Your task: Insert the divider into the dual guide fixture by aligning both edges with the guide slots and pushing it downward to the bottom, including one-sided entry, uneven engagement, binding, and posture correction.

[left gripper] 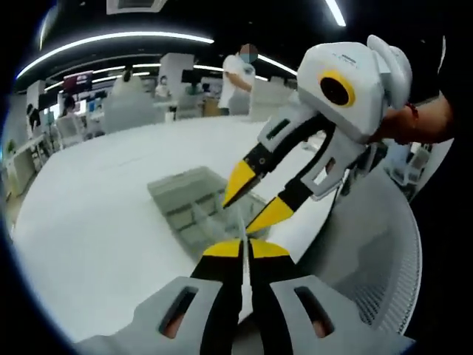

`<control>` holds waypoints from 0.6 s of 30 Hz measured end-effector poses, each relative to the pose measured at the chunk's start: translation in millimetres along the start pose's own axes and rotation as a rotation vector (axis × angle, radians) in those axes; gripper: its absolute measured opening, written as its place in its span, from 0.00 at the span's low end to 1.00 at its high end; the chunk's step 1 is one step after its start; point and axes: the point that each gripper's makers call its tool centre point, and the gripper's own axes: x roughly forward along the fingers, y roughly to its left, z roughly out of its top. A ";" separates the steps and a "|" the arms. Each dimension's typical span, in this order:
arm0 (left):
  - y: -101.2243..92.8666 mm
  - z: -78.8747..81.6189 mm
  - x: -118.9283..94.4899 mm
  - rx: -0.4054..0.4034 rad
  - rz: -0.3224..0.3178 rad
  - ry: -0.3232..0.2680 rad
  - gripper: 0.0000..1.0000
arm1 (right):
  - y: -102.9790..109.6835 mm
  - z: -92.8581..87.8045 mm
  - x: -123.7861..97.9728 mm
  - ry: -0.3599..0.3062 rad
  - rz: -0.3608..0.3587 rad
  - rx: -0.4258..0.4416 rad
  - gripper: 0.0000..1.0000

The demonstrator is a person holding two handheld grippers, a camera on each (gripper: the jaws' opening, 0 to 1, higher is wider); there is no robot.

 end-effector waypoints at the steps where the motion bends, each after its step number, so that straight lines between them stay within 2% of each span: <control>1: -0.2 0.2 0.2 -0.001 -0.006 -0.001 0.00 | 1.9 -0.2 -0.1 -0.002 0.012 -0.014 0.10; 3: -1.3 1.1 0.3 0.010 -0.018 -0.002 0.00 | 4.8 0.6 -1.1 -0.012 0.026 -0.057 0.08; 6: -2.4 1.8 1.2 0.036 -0.031 0.001 0.00 | 4.6 -2.3 -2.2 -0.011 0.040 -0.039 0.06; 12: -0.5 2.7 5.2 0.056 -0.039 0.004 0.00 | 7.8 -6.5 -6.2 -0.002 0.080 -0.059 0.00; 16: 3.5 4.5 8.3 0.046 -0.044 -0.002 0.01 | 12.8 -8.8 -8.1 0.001 0.119 -0.064 0.00; 18: 5.3 5.7 10.7 0.046 -0.043 -0.005 0.02 | 10.7 -9.4 -8.1 0.002 0.115 -0.063 0.00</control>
